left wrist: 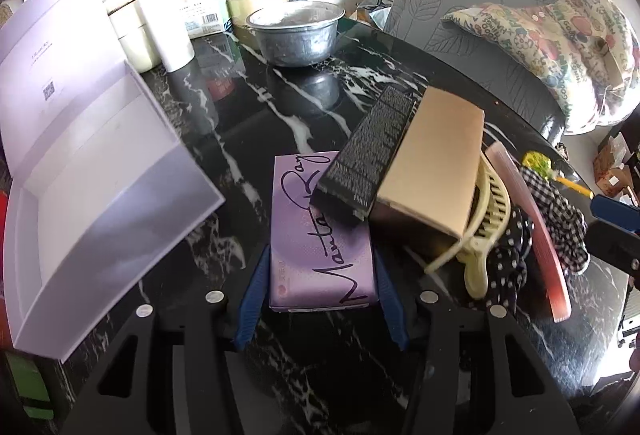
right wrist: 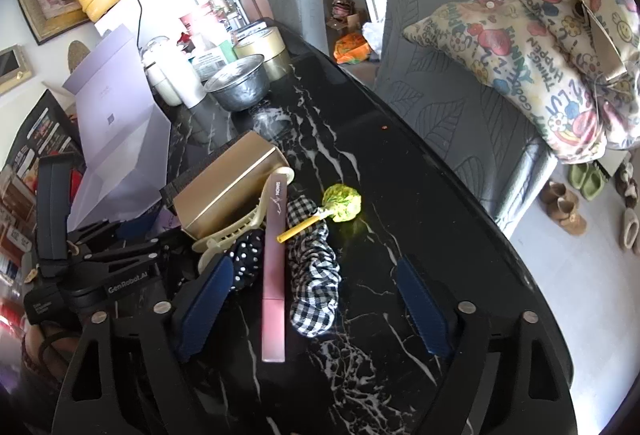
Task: Organize rigid objects
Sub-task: 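Close the left gripper on the purple palette while the right closes on the pink tube, then lift the purple palette and pink tube and carry both toward the white box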
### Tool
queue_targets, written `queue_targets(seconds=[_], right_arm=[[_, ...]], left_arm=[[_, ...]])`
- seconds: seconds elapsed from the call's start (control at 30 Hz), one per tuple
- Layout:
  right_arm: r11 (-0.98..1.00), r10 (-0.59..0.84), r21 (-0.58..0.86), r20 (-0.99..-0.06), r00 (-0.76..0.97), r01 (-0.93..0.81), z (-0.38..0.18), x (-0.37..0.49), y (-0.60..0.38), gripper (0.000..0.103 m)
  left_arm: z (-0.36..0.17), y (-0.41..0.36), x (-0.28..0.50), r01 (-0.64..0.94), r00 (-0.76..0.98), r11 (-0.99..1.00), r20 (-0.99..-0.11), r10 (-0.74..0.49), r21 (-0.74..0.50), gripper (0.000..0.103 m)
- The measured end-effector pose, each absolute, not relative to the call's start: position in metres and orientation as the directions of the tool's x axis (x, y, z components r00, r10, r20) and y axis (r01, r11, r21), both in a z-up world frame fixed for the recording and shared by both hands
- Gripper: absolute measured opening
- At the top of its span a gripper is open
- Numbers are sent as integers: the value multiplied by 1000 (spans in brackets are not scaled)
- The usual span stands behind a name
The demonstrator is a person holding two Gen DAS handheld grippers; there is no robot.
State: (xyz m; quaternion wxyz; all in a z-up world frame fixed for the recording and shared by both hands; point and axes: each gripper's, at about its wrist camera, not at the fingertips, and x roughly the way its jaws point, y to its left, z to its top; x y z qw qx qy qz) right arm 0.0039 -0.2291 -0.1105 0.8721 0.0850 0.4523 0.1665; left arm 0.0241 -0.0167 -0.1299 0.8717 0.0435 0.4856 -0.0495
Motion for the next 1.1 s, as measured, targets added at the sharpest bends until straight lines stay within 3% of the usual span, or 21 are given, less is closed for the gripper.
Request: queue_targets(seconds=[0.43,0.57,0.67,1.03,1.1], right_arm=[[899,411,222,-729,548,-378,-95,-28,-203,68],[879,438,212,-714,546,-427,-91,-32,-191,60],[883,427,203,-721,546,-423,-96,-28,-184,45],[904,350,132,-774,528,-406,-122,-12,-171,43],[912,335,122,-773,538,-393,-124,-11,-171,34]], left_arm=[[-132,10,-28,100,495,995,-868,-38,13,51],[-133,14,-43,95,488,995,-872,-50,-4,51],[-134,17,-48,92,494,995,-867,-65,-23,51],[-134,22,-36,82,504,995,-860,-84,-50,51],[-134,21,-31,87,506,995,-858,-90,-53,51]])
